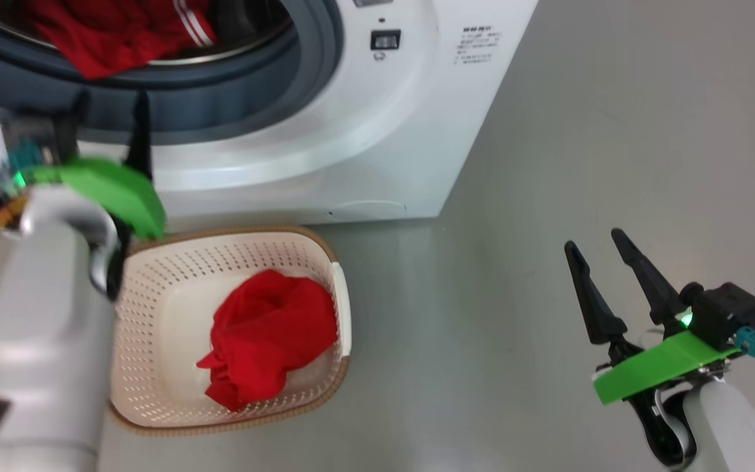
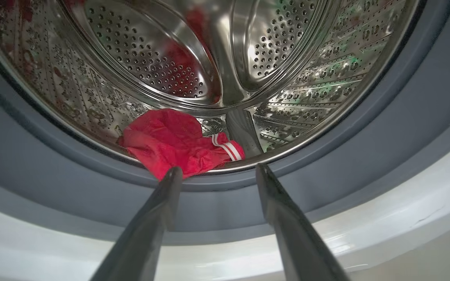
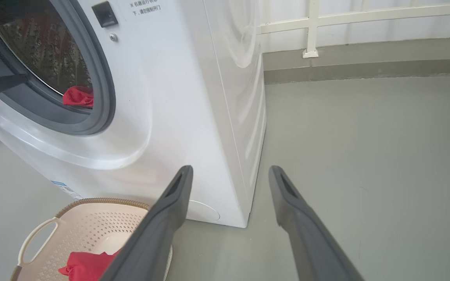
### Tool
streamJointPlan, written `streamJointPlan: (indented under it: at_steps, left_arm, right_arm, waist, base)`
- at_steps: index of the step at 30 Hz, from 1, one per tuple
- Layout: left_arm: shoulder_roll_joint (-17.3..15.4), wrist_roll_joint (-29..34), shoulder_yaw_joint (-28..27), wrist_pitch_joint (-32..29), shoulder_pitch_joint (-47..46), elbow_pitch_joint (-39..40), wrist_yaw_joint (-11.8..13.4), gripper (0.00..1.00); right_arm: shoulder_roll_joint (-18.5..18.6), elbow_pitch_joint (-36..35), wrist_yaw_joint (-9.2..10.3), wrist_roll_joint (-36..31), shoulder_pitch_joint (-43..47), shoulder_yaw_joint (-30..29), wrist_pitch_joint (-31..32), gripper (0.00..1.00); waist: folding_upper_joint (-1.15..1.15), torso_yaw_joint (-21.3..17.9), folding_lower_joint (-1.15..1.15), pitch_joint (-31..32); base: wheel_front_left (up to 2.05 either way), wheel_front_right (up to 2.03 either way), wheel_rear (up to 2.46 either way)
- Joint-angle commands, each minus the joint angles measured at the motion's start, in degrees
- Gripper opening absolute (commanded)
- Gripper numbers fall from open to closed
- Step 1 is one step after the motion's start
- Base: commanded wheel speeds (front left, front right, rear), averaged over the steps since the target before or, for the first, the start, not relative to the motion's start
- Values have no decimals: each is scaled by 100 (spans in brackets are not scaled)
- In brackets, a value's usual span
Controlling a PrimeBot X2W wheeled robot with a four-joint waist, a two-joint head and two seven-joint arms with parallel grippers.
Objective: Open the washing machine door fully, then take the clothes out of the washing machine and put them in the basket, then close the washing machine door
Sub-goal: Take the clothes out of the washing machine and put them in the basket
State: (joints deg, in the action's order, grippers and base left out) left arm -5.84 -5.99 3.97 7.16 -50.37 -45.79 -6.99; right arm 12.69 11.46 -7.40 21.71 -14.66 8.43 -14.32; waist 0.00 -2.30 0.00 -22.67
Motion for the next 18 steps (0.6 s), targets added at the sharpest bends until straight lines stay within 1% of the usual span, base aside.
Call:
streamJointPlan:
  at_steps: [1, 6, 10, 13, 18]
  left_arm:
    - [-309, 84, -72, -80, -334, -83, 54, 100]
    - [-516, 373, 177, -374, -1205, -911, 129, 100]
    - [-671, 481, 267, -501, -1768, -1507, 208, 100]
    - [-778, 557, 344, -584, -2119, -1865, 257, 100]
    - [-1001, 706, 520, -594, -2562, -2280, 262, 100]
  right_arm:
    - [-21, -151, -9, -44, -87, 109, -68, 100]
    - [-123, -173, -9, -51, -270, 138, -68, 100]
    - [-217, -181, -9, -54, -461, 248, -68, 100]
    - [-271, -194, -9, -38, -588, 290, -68, 100]
    - [-326, -193, -9, -25, -762, 394, -68, 100]
  waist:
    - [0, -126, 0, -230]
    - [0, -254, 0, -492]
    - [0, -384, 0, -705]
    - [0, -472, 0, -857]
    - [0, -642, 0, -1046]
  base:
    - [0, 0, 0]
    - [0, 0, 0]
    - [0, 0, 0]
    - [0, 0, 0]
    - [0, 0, 0]
